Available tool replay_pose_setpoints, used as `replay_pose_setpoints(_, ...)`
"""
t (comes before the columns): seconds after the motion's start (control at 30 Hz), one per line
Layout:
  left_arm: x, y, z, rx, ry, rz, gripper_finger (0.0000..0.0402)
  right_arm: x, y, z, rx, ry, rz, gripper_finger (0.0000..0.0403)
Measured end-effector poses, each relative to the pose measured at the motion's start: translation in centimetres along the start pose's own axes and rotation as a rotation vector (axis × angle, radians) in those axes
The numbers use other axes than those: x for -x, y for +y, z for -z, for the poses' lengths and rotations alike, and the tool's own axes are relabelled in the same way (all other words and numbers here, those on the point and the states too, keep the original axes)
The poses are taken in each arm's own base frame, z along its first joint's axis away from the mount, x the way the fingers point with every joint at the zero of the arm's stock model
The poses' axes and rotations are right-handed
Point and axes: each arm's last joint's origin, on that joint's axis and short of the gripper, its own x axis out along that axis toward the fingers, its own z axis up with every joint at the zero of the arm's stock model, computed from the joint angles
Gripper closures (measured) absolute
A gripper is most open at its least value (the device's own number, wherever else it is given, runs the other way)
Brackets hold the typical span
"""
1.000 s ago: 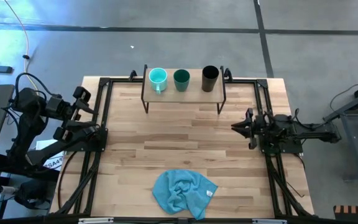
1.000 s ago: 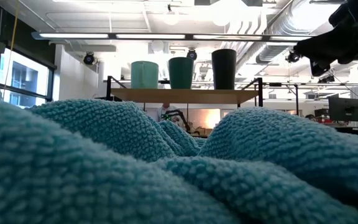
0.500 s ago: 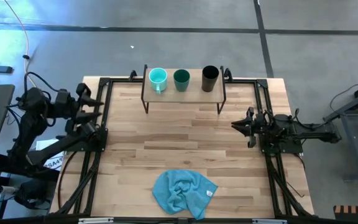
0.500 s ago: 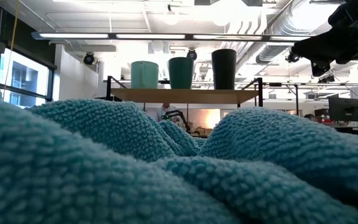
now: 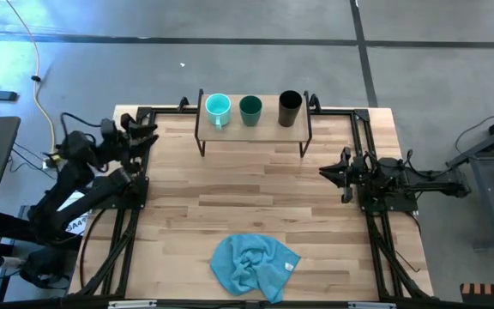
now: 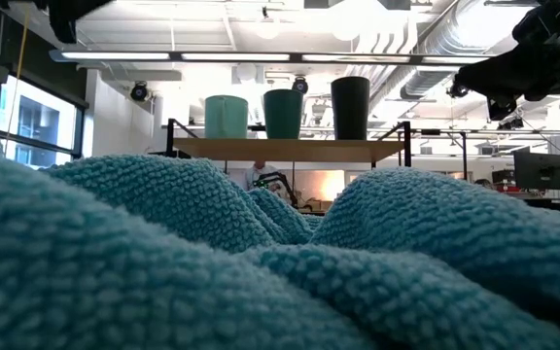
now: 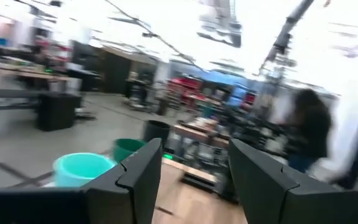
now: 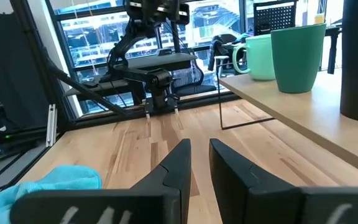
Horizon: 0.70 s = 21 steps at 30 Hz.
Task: Stack small to large cups/mugs on shelf
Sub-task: Return to Home Position
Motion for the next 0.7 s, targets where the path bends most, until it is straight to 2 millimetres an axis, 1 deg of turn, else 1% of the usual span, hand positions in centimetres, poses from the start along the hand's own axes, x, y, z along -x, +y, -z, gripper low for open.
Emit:
replay_pose_setpoints(0.13, -0.7, 1.2, 1.6, -0.007, -0.036, -0.119, 0.0227, 0.0, 0.0, 0.0, -0.005, 0.001, 0.002, 0.0353)
replay_pose_setpoints(0.27, -1.2, 2.0, 3.2, -0.072, -0.046, -0.105, 0.0227, 0.0, 0.0, 0.1, -0.028, 0.005, 0.013, 0.0353)
replay_pose_setpoints(0.4, -1.5, 2.6, 4.9, -0.084, -0.019, -0.087, 0.0227, 0.0, 0.0, 0.1, -0.058, 0.006, 0.014, 0.0353)
replay_pose_setpoints(0.57, -1.7, 3.1, 5.9, -0.096, -0.036, -0.088, 0.0227, 0.0, -0.1, 0.1, -0.094, 0.003, 0.027, 0.0353)
replay_pose_setpoints(0.7, -1.8, 3.5, 6.7, -0.115, -0.036, -0.136, 0.0227, 0.0, -0.2, 0.0, -0.113, -0.008, 0.082, 0.0353)
